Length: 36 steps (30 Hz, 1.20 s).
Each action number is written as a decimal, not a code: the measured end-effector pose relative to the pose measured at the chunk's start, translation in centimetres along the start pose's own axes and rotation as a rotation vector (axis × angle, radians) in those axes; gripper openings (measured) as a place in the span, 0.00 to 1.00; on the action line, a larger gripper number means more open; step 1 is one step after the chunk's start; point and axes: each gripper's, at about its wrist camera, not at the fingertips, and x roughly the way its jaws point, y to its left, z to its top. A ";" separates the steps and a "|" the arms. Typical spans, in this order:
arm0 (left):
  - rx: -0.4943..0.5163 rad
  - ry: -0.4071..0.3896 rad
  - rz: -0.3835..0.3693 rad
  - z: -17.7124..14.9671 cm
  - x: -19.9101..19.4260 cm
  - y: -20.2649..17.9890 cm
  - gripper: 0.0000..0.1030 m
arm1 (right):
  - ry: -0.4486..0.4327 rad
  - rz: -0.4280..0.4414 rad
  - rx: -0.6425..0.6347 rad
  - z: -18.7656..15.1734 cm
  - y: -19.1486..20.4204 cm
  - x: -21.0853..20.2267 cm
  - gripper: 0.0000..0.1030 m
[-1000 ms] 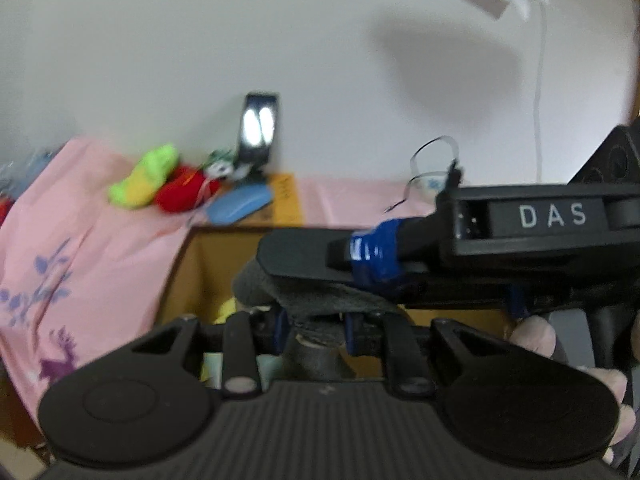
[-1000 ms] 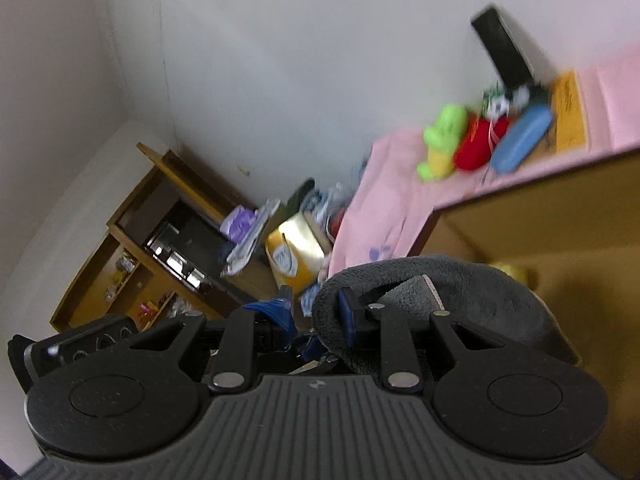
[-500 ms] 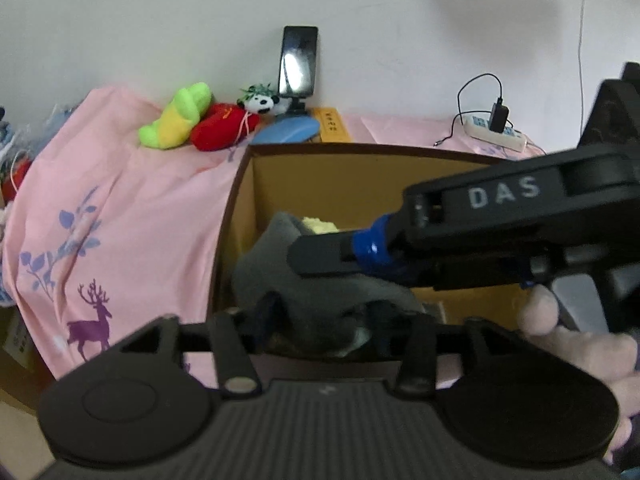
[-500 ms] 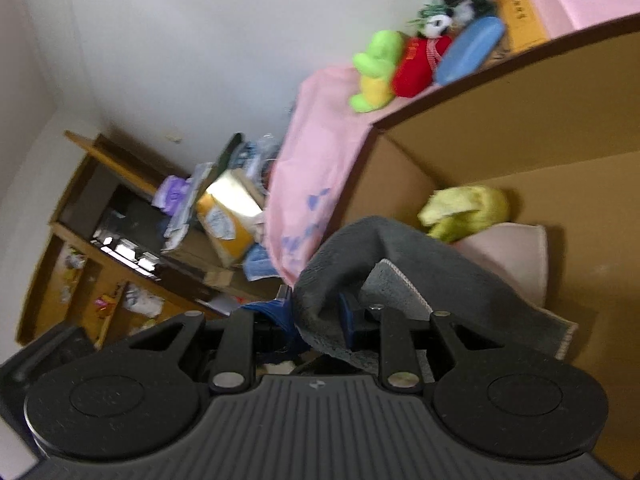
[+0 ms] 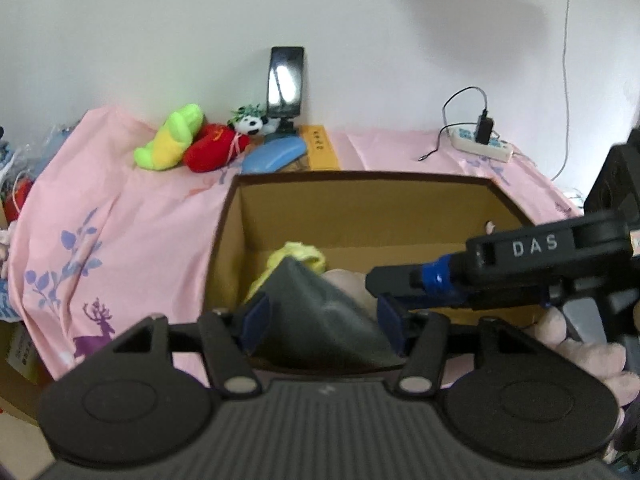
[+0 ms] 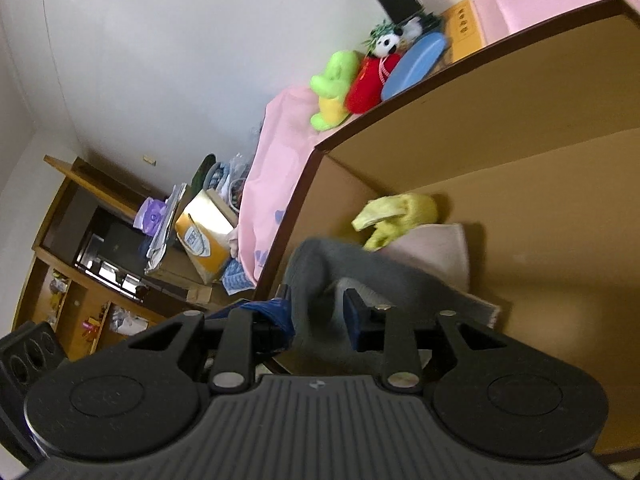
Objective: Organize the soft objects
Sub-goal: 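Carry the grey towel down into the cardboard box and open the right gripper, then move the right gripper back to the pile toward the pink teddy bear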
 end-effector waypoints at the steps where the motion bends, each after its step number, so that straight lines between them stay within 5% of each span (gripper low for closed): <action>1: 0.001 -0.002 -0.003 0.1 -0.1 -0.4 0.57 | -0.006 -0.001 0.001 0.0 -0.1 -0.4 0.12; 11: 0.066 -0.013 -0.071 0.9 0.0 -8.0 0.57 | -0.097 -0.029 -0.018 -0.2 -2.1 -7.5 0.12; 23: 0.149 -0.010 -0.251 1.3 0.9 -19.3 0.57 | -0.218 -0.142 -0.008 -1.0 -6.9 -18.2 0.12; 36: 0.175 0.087 -0.345 0.0 5.2 -28.4 0.59 | -0.264 -0.297 0.041 -2.5 -13.5 -26.7 0.12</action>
